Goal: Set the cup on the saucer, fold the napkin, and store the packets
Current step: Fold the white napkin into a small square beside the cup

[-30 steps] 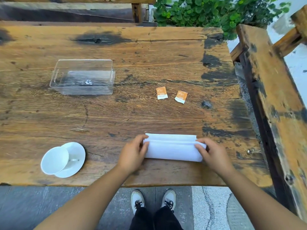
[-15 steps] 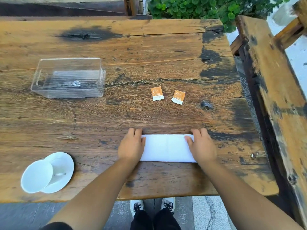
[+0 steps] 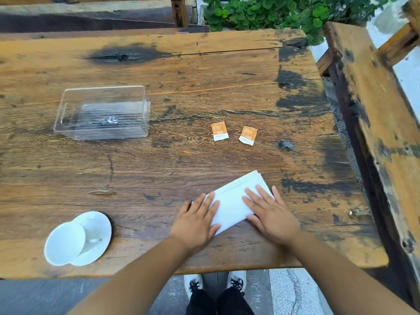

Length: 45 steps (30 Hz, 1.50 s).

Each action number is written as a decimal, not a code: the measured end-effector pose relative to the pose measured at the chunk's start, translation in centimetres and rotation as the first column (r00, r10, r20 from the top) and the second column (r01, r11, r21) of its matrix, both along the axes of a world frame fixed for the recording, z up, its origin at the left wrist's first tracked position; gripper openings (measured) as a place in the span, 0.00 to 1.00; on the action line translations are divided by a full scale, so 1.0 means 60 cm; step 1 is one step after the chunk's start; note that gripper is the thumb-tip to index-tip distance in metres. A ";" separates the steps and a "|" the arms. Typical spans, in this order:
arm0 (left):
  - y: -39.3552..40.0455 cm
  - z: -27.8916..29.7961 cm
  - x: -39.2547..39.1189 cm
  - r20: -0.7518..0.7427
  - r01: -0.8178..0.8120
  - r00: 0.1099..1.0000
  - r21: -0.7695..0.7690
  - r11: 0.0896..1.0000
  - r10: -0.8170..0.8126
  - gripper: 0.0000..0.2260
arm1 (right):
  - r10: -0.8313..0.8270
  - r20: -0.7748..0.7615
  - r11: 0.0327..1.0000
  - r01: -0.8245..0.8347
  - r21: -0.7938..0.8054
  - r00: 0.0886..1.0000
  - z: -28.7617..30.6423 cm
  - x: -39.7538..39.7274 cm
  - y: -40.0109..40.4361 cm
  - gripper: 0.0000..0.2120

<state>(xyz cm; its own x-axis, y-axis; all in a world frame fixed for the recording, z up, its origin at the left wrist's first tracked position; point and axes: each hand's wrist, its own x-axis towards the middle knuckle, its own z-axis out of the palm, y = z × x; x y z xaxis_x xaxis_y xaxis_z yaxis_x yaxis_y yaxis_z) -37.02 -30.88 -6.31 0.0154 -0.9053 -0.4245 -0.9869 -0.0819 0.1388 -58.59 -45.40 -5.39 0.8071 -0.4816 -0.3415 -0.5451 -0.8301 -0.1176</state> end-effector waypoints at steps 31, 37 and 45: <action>0.139 0.065 -0.011 -0.669 -0.394 0.700 -0.068 0.916 0.251 0.10 | -0.455 0.310 0.813 0.249 0.526 0.834 0.067 -0.020 0.154 0.10; 0.076 0.063 0.000 -0.684 -0.682 0.413 0.206 0.702 0.602 0.11 | -0.634 0.218 0.710 0.446 0.545 0.742 0.062 0.060 0.114 0.09; 0.013 0.034 0.001 -0.489 -0.727 0.538 0.143 0.671 0.687 0.08 | -0.664 0.091 0.724 0.606 0.330 0.742 0.017 0.111 0.087 0.12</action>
